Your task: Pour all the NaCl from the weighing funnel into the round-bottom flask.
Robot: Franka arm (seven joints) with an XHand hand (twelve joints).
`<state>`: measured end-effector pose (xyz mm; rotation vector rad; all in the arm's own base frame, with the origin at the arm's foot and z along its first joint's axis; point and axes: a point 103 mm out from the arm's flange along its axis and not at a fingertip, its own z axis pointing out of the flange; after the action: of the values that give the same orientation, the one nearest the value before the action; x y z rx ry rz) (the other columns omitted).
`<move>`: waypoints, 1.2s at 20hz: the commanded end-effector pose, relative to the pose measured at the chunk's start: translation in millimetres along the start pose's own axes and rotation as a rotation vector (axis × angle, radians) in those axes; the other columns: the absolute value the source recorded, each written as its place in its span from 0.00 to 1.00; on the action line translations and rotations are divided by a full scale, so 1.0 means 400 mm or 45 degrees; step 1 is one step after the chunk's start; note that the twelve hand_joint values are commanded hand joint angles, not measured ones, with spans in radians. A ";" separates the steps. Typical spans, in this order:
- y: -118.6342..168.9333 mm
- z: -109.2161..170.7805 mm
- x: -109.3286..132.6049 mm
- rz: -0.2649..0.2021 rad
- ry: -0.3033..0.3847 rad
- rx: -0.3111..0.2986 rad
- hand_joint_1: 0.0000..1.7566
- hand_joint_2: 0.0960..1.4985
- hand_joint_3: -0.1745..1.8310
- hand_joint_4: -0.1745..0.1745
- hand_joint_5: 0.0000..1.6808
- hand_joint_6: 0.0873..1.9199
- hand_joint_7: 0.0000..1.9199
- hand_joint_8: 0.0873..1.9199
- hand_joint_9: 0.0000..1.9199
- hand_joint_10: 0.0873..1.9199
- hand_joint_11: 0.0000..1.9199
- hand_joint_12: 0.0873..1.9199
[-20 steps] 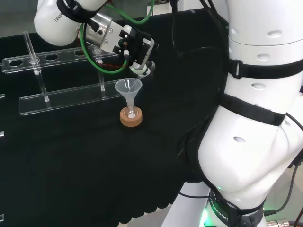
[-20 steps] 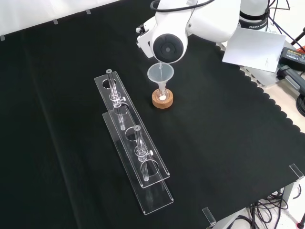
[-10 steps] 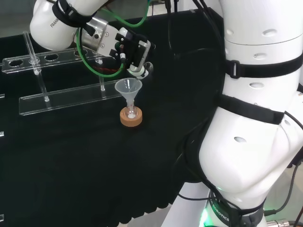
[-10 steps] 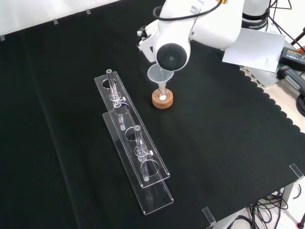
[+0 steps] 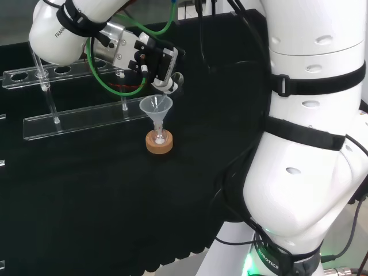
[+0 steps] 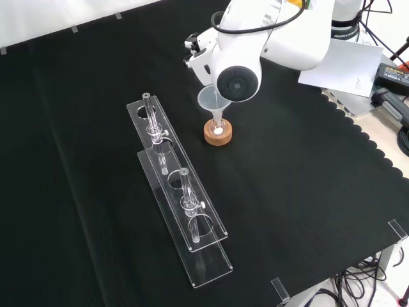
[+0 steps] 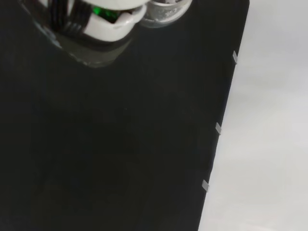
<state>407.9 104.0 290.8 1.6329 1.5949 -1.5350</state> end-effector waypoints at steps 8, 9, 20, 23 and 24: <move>-0.006 -0.018 0.010 0.020 -0.090 -0.005 0.64 0.44 0.35 1.00 0.77 0.26 0.40 0.30 0.64 0.00 0.56 0.42; -0.007 -0.021 0.011 0.021 -0.094 -0.010 0.64 0.44 0.35 1.00 0.77 0.26 0.40 0.30 0.64 0.00 0.56 0.42; -0.014 -0.033 0.016 0.029 -0.135 -0.015 0.64 0.44 0.35 1.00 0.77 0.26 0.40 0.30 0.64 0.00 0.56 0.42; -0.014 -0.031 0.014 0.030 -0.139 -0.017 0.64 0.44 0.35 1.00 0.77 0.26 0.40 0.30 0.64 0.00 0.56 0.42; -0.014 -0.029 0.013 0.029 -0.131 -0.019 0.64 0.44 0.35 1.00 0.77 0.26 0.40 0.30 0.64 0.00 0.56 0.42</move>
<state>407.1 119.1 292.1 1.5291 1.5210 -1.5708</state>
